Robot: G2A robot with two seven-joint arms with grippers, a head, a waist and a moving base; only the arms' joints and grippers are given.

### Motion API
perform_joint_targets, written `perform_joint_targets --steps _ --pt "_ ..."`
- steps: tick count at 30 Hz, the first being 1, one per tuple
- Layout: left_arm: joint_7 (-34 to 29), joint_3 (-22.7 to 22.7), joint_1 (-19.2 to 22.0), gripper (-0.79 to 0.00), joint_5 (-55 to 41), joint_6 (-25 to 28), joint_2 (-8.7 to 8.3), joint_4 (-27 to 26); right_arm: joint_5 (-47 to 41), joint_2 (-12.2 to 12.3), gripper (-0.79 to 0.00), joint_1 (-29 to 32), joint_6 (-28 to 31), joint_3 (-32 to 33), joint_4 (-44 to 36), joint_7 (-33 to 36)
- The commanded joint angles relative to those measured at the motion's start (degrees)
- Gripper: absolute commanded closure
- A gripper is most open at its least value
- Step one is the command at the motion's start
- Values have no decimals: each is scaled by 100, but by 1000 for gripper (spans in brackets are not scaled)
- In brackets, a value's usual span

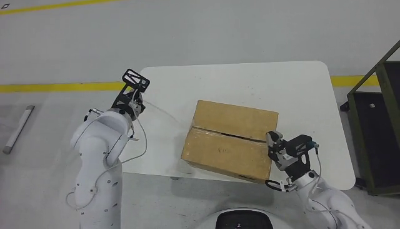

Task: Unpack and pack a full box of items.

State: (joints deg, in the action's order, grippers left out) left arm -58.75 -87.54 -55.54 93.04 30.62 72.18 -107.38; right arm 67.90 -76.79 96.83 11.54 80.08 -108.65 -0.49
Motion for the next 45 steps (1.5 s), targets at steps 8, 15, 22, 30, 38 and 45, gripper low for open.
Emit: perform_joint_targets --steps 8,15,22,30,38,45 --pt "115 -319 -289 -785 577 -538 -72 148 -86 16 0 -52 -64 26 55 18" --pt "373 -207 -289 -785 724 -1094 -60 230 -143 37 0 35 -77 93 -59 -7" --pt "396 -342 -322 -785 796 -1356 -76 227 -120 104 0 451 373 339 -484 -159" --pt "486 -74 -339 -785 282 -1201 -54 -155 26 237 0 1420 1639 737 -1090 -540" --pt "542 511 -168 -785 58 -1246 -2 -320 740 397 0 2129 3338 936 -1244 -974" --pt "501 558 -92 -785 67 -1255 -7 -287 1605 459 0 1988 3405 722 -785 -1151"
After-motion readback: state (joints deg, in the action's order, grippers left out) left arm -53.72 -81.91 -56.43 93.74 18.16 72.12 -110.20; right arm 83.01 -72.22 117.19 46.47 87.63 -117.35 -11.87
